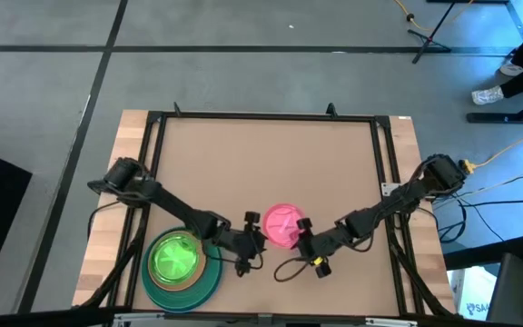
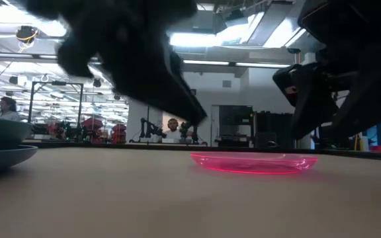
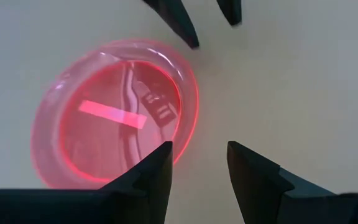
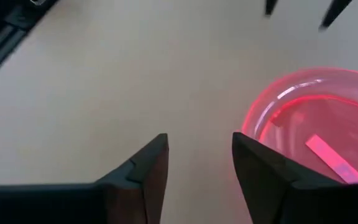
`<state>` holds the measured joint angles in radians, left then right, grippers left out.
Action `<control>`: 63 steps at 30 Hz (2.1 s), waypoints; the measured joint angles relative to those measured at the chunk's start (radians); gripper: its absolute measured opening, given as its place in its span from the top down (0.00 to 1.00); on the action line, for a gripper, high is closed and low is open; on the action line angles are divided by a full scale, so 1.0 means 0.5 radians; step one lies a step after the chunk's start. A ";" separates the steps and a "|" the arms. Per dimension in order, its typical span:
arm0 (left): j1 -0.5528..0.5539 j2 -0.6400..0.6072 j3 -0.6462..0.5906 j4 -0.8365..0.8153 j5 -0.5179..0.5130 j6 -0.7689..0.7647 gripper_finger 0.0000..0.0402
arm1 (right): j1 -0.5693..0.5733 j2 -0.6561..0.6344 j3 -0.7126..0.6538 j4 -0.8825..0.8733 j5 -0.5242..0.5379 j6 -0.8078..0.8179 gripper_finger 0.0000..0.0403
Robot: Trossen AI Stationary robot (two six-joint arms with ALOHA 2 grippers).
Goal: Stack plastic plates
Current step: Stack the pink plate on top of the light green plate
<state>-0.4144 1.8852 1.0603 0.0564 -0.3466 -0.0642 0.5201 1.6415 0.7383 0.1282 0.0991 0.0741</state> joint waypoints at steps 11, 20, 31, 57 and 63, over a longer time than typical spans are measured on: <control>0.131 0.244 -0.001 0.280 0.155 0.253 0.63 | 0.020 -0.007 0.000 -0.019 0.048 -0.001 0.61; 0.198 0.247 -0.001 0.265 0.284 0.277 0.74 | 0.020 -0.007 0.000 -0.009 0.049 0.000 0.61; 0.196 0.219 0.002 0.125 0.231 0.355 0.99 | 0.020 -0.009 0.000 -0.006 0.053 -0.001 0.61; -0.786 -0.930 0.150 -1.580 0.035 -1.934 1.00 | 0.021 -0.412 0.008 -0.293 0.185 0.006 0.61; -1.035 -0.934 0.150 -1.856 0.154 -2.654 1.00 | 0.020 -0.407 0.008 -0.298 0.187 -0.005 0.61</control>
<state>-0.9320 1.4181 1.1351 -0.8714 -0.2698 -1.3913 0.5301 1.4380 0.7425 -0.0205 0.1925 0.0715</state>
